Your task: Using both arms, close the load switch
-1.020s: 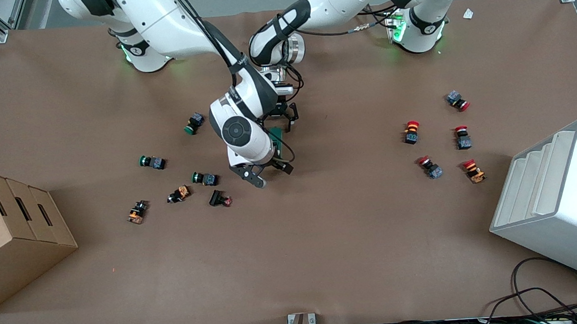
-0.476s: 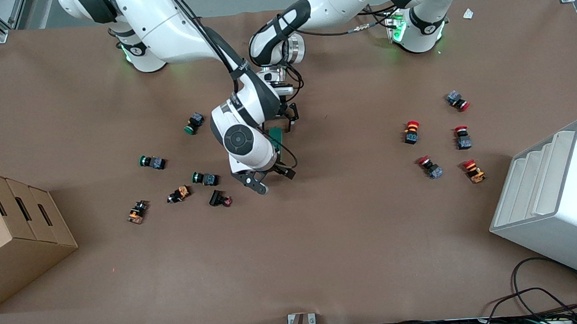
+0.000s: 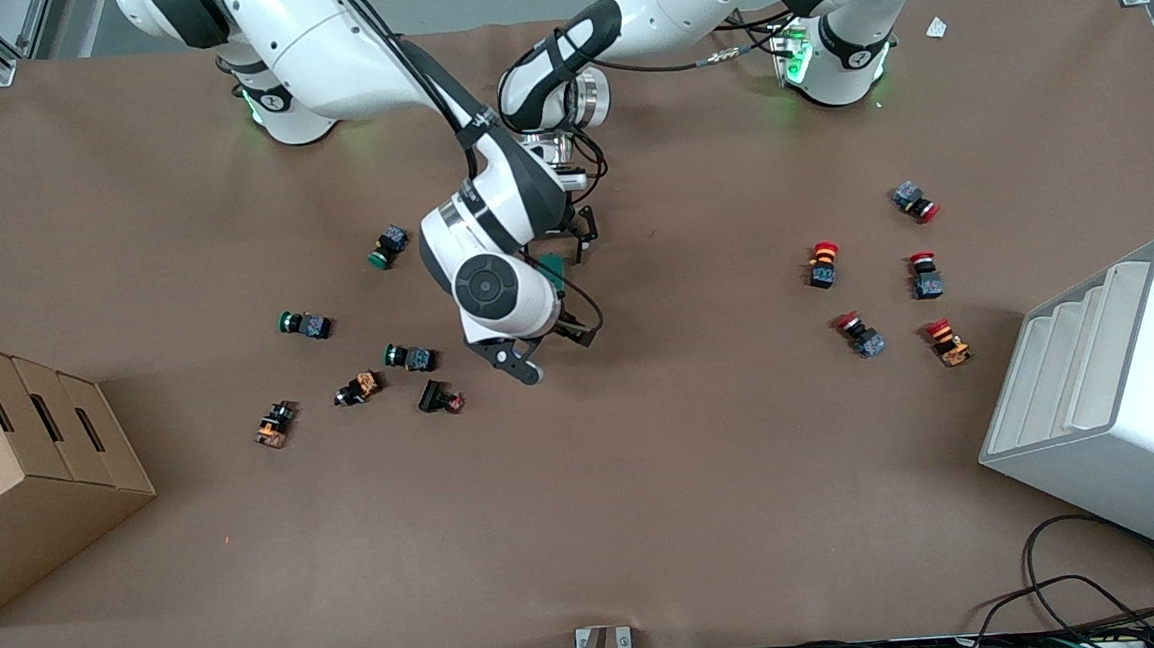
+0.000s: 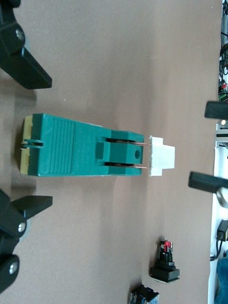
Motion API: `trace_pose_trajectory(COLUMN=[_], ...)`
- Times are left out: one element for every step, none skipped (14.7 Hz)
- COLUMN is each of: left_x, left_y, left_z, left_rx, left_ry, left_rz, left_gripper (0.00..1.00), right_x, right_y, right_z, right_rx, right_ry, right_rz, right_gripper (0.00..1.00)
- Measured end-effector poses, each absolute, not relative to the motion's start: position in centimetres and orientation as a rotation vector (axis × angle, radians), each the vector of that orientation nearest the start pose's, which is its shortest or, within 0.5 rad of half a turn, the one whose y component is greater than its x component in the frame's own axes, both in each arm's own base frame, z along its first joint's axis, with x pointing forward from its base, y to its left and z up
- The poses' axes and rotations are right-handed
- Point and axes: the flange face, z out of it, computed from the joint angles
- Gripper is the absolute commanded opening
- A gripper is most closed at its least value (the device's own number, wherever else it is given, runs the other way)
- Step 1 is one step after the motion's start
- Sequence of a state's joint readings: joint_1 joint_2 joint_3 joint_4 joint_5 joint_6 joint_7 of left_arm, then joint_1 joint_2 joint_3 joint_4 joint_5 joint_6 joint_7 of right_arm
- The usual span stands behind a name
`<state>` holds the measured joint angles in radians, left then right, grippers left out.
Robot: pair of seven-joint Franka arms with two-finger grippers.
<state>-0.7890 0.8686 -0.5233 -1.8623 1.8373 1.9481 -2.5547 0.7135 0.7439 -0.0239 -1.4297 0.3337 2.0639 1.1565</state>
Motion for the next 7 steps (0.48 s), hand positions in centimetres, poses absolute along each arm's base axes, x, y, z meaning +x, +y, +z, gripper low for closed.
trace_pose_trajectory(left_x=[22.1,22.1,22.1,22.2,22.2,22.2,22.2], left_y=[-56.6,-56.6,-56.6,-56.6,-56.6,-56.6,-56.6], left_z=[8.7,8.7,8.7,8.7,8.7,8.7,8.7], left_rx=[-2.808,-2.808,-2.808,-2.808,-2.808,-2.808,-2.808], left_ry=[-0.022,-0.022,-0.022,-0.022,-0.022,-0.022,-0.022], left_rz=[-1.534,-1.534,-1.534,-1.534,-1.534,-1.534,-1.534], left_gripper=[1.0,1.0,1.0,1.0,1.0,1.0,1.0], right_x=[53.3,52.9,52.6,52.6,52.5,52.6,52.7], right_y=[47.7,48.3,48.7,48.9,48.9,48.9,48.9], right_z=[24.5,24.4,24.2,24.0,23.7,23.3,22.8], right_rx=[-2.886,-2.887,-2.884,-2.881,-2.881,-2.882,-2.879], right_ry=[0.946,0.94,0.936,0.934,0.935,0.938,0.942], right_rz=[0.425,0.42,0.41,0.401,0.398,0.397,0.39], right_gripper=[1.0,1.0,1.0,1.0,1.0,1.0,1.0])
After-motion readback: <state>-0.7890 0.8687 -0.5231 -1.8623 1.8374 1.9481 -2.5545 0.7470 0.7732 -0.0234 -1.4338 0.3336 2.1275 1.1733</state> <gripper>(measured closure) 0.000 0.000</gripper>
